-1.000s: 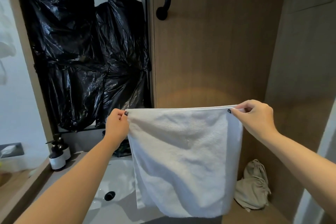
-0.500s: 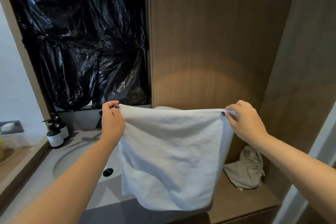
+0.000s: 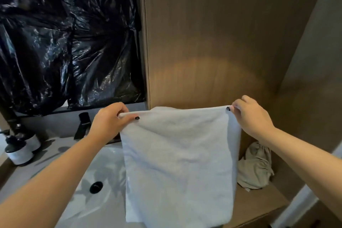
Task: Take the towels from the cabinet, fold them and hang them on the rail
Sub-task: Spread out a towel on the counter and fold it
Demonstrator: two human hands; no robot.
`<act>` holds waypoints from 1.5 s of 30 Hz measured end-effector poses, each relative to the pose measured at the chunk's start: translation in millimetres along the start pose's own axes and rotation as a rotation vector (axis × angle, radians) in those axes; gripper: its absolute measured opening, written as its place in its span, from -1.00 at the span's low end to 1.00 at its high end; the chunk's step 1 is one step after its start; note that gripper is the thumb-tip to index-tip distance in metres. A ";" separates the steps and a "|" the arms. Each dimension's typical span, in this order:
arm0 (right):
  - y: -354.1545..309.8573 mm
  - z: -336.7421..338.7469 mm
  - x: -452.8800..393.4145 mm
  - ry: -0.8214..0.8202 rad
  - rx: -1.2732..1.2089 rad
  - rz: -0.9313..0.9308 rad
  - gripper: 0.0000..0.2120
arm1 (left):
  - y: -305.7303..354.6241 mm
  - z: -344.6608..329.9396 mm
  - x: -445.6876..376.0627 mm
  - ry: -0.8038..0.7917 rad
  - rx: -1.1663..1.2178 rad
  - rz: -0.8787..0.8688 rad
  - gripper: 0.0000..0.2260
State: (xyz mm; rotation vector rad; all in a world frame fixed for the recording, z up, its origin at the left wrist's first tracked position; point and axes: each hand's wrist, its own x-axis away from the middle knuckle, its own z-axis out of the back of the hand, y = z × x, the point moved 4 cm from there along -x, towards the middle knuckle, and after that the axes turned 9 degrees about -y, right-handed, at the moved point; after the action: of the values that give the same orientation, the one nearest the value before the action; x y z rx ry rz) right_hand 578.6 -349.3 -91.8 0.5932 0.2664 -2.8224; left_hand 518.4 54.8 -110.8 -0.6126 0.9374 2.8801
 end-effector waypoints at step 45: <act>-84.9 -236.7 -68.3 -0.298 -0.104 -0.067 -0.26 | -100.3 -222.1 2.0 -0.321 0.120 -0.079 -0.46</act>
State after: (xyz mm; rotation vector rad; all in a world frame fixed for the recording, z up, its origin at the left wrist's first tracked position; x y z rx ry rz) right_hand 703.7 -201.2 -265.8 0.1407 0.3780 -2.8884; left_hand 612.0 8.6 -331.0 -0.1659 0.9989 2.7136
